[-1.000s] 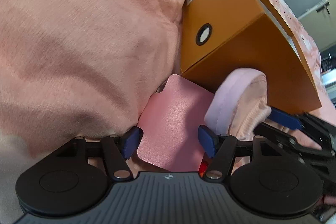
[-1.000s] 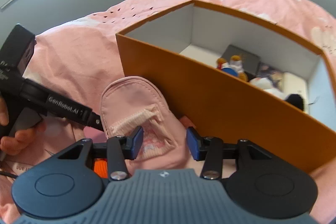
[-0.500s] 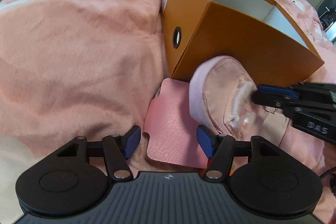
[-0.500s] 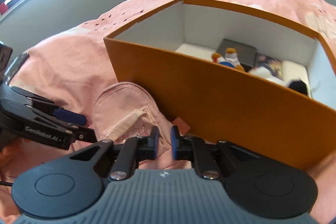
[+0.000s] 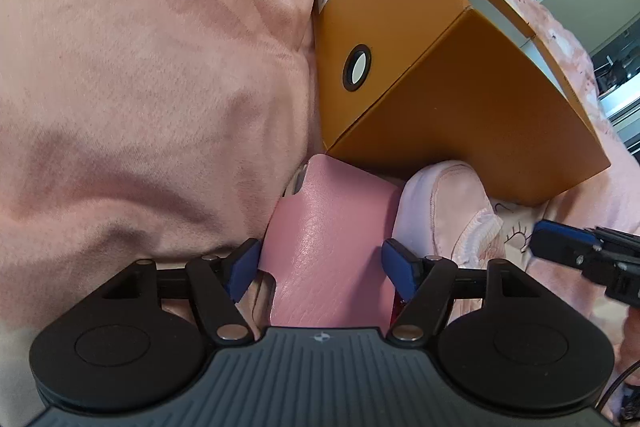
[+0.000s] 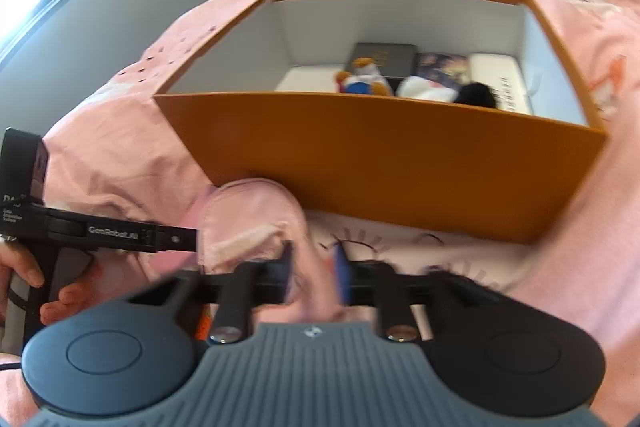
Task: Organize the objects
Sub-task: 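Grasp the pink flat wallet with the left tool while the right tool grasps the pink pouch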
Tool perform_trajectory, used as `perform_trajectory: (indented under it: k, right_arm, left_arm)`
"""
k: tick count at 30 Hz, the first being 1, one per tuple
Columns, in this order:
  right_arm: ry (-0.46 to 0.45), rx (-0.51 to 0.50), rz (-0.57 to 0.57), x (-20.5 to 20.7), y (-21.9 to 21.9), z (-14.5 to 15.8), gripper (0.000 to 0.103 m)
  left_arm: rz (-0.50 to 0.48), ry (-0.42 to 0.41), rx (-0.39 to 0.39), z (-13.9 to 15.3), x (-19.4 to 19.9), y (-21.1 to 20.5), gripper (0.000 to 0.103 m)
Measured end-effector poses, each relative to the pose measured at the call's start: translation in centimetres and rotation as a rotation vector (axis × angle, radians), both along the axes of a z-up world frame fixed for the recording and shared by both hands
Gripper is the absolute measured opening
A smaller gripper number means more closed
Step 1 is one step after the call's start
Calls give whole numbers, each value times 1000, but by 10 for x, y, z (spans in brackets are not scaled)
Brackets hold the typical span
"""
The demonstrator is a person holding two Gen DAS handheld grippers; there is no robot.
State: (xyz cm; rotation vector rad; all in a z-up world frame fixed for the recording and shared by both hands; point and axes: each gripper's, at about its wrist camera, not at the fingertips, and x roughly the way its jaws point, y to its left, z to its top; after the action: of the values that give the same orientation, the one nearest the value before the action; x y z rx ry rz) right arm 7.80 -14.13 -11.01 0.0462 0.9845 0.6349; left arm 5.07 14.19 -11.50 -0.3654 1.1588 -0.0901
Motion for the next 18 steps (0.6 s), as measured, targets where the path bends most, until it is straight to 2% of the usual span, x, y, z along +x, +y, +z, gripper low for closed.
perform_trajectory:
  k: [1, 4, 6, 8, 10, 12, 14, 15, 17, 18]
  right_arm:
    - [-13, 8, 13, 0, 4, 0, 45]
    - [-37, 26, 56, 4, 14, -6, 56]
    - [-35, 26, 74, 8, 18, -15, 57]
    - [12, 35, 77, 14, 20, -27, 62]
    - [75, 76, 73, 18, 16, -38, 62]
    - [110, 110, 60, 19, 12, -44, 60]
    - [124, 119, 52, 18, 10, -45, 42]
    - [121, 108, 44, 16, 9, -45, 37]
    - [117, 108, 35, 13, 6, -42, 25]
    - [111, 109, 30, 11, 4, -40, 24]
  left_arm:
    - [2, -2, -10, -2, 1, 1, 82]
    - [6, -8, -25, -4, 2, 0, 84]
    - [8, -13, -32, -6, 3, 0, 85]
    - [16, -17, -36, -5, -1, 3, 85]
    - [23, -24, -39, -4, -3, 4, 82]
    - [32, -28, -45, -3, -5, 5, 79]
    - [50, -31, -36, 0, -7, 5, 70]
    - [58, -36, -28, 3, -9, 5, 67]
    - [76, -49, -11, 9, -14, 6, 52]
    - [82, -59, -6, 13, -17, 7, 48]
